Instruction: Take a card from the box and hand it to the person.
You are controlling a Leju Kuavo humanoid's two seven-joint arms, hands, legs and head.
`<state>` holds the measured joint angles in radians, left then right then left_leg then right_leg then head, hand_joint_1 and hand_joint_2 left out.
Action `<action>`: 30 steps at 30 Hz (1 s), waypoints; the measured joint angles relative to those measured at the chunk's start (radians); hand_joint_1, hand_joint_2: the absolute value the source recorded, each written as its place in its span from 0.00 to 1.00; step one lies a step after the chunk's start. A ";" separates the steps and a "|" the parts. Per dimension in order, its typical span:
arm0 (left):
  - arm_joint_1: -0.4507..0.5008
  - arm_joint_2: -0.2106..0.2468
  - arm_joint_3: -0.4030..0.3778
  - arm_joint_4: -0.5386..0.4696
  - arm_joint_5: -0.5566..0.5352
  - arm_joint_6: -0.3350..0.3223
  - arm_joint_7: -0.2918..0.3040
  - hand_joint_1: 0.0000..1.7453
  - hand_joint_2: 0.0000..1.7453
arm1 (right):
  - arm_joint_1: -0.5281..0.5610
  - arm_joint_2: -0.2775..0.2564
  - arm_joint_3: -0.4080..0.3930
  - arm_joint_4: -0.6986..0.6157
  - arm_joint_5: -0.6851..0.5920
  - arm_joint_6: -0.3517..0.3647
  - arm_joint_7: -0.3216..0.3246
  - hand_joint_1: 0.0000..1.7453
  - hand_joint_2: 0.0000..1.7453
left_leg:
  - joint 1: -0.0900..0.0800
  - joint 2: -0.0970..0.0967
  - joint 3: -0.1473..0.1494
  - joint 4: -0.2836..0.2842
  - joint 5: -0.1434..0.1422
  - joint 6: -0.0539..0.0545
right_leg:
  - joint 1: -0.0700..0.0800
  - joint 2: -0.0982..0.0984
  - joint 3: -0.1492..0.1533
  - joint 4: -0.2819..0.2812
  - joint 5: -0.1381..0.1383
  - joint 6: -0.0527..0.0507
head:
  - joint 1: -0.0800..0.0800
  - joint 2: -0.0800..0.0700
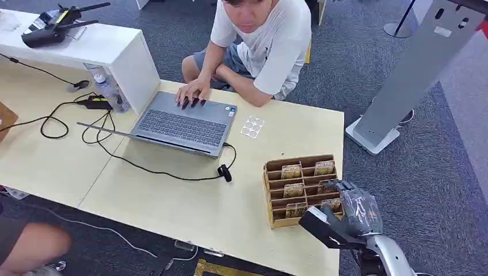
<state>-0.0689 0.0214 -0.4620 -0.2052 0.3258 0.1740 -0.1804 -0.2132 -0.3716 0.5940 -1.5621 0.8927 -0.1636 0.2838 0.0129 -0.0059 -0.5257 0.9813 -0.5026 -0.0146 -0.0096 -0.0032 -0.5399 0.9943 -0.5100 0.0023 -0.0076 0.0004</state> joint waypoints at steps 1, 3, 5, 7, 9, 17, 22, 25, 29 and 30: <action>0.000 0.000 -0.001 0.000 0.001 0.000 0.000 0.00 0.00 | -0.003 0.001 0.001 0.005 -0.001 0.000 -0.002 0.48 1.00 | 0.000 0.000 0.000 0.000 0.000 0.000 | 0.000 0.000 0.000 0.000 0.000 0.000 | 0.000 0.000; 0.000 0.000 -0.004 0.000 0.004 0.000 0.000 0.00 0.00 | -0.009 0.003 0.003 0.017 -0.004 0.000 -0.009 0.52 1.00 | 0.000 0.000 0.000 0.000 0.000 0.000 | 0.000 0.000 0.000 0.000 0.000 0.000 | 0.000 0.000; 0.000 0.000 -0.006 0.000 0.006 0.001 0.000 0.00 0.00 | -0.014 0.004 0.006 0.028 -0.010 -0.003 -0.015 0.59 1.00 | 0.000 0.000 0.000 0.000 0.000 0.000 | 0.000 0.000 0.000 0.000 0.000 0.000 | 0.000 0.000; 0.000 0.000 -0.006 0.000 0.010 0.002 0.001 0.00 0.00 | -0.018 0.005 0.009 0.037 -0.015 -0.005 -0.018 0.60 1.00 | 0.000 0.000 0.000 0.000 0.000 0.000 | 0.000 0.000 0.000 0.000 0.000 0.000 | 0.000 0.000; 0.000 0.000 -0.007 0.000 0.012 0.003 0.001 0.00 0.00 | -0.024 0.005 0.013 0.048 -0.024 -0.007 -0.022 0.61 1.00 | 0.000 0.000 0.000 0.000 0.000 0.000 | 0.000 0.000 0.000 0.000 0.000 0.000 | 0.000 0.000; 0.000 0.000 -0.007 0.000 0.016 0.004 0.002 0.00 0.00 | -0.037 0.008 0.025 0.074 -0.034 -0.011 -0.025 0.67 1.00 | 0.000 0.000 0.000 0.000 0.000 0.000 | 0.000 0.000 0.000 0.000 0.000 0.000 | 0.000 0.000; 0.000 0.000 -0.007 0.000 0.017 0.004 0.002 0.00 0.00 | -0.043 0.008 0.033 0.090 -0.041 -0.012 -0.025 0.61 1.00 | 0.000 0.000 0.000 0.000 0.000 0.000 | 0.000 0.000 0.000 0.000 0.000 0.000 | 0.000 0.000; 0.000 0.000 -0.007 0.000 0.019 0.005 0.002 0.00 0.00 | -0.045 0.009 0.036 0.099 -0.053 -0.017 -0.025 0.64 1.00 | 0.000 0.000 0.000 0.000 0.000 0.000 | 0.000 0.000 0.000 0.000 0.000 0.000 | 0.000 0.000; 0.000 0.000 -0.008 0.000 0.024 0.006 0.002 0.00 0.00 | -0.046 0.008 0.040 0.109 -0.058 -0.025 -0.024 0.59 1.00 | 0.000 0.000 0.000 0.000 0.000 0.000 | 0.000 0.000 0.000 0.000 0.000 0.000 | 0.000 0.000; 0.000 0.000 -0.008 0.000 0.025 0.008 0.002 0.00 0.00 | -0.046 0.008 0.040 0.111 -0.058 -0.026 -0.024 0.58 1.00 | 0.000 0.000 0.000 0.000 0.000 0.000 | 0.000 0.000 0.000 0.000 0.000 0.000 | 0.000 0.000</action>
<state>-0.0685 0.0217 -0.4696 -0.2052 0.3506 0.1816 -0.1781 -0.2593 -0.3632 0.6344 -1.4507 0.8347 -0.1892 0.2602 0.0128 -0.0059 -0.5258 0.9813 -0.5026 -0.0145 -0.0096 -0.0032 -0.5400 0.9943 -0.5100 0.0023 -0.0076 0.0000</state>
